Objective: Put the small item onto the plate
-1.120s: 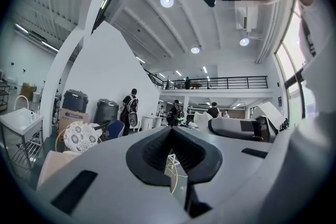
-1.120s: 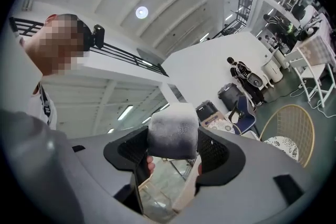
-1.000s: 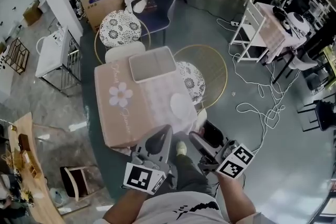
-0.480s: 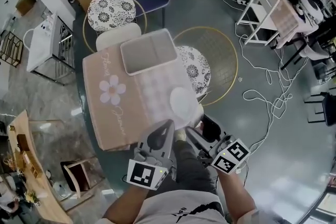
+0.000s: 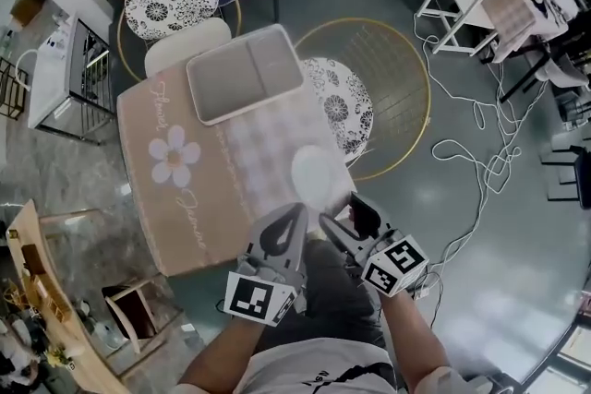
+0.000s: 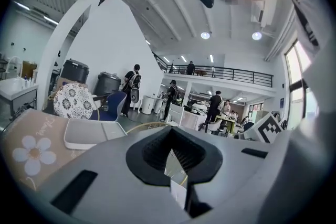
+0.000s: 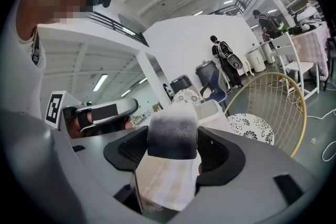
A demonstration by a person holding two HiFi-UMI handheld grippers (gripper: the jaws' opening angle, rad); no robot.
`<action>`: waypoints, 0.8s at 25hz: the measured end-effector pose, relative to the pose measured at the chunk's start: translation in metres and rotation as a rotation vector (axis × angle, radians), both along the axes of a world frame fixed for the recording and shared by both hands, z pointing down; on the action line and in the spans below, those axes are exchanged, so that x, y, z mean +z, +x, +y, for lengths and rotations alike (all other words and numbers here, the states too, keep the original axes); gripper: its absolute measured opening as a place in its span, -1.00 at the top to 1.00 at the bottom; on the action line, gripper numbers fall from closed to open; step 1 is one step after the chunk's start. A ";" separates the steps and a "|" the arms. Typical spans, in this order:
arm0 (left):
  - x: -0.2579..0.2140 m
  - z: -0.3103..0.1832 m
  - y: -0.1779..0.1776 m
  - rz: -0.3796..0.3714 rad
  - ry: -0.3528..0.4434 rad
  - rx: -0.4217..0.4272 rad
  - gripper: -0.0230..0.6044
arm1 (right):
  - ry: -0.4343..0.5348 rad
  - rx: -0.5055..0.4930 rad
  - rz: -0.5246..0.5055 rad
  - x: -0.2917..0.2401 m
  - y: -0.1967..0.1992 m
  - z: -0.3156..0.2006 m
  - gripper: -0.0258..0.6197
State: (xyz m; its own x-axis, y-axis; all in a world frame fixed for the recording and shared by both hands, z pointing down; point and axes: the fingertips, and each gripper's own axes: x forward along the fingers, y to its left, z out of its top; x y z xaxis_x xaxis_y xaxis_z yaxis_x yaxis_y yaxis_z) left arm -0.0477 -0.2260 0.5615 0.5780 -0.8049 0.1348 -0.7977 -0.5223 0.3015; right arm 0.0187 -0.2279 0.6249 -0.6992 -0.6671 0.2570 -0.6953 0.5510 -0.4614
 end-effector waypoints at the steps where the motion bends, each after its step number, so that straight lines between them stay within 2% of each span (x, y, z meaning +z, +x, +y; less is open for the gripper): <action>1: 0.008 -0.003 0.002 -0.002 -0.006 0.002 0.91 | -0.005 -0.002 0.014 0.010 0.001 -0.002 0.04; 10: 0.072 -0.015 0.008 -0.037 -0.072 0.010 0.91 | -0.056 -0.036 0.168 0.086 0.004 -0.013 0.04; 20: 0.107 -0.015 0.009 -0.039 -0.119 -0.002 0.91 | -0.110 -0.072 0.361 0.139 0.004 -0.012 0.04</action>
State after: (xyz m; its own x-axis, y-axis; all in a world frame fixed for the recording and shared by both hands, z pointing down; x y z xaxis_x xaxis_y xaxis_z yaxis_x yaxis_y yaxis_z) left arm -0.0388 -0.2408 0.6683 0.5688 -0.7829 0.2520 -0.8110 -0.4830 0.3300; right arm 0.0231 -0.2402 0.7638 -0.5950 -0.5744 0.5622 -0.7851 0.5652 -0.2534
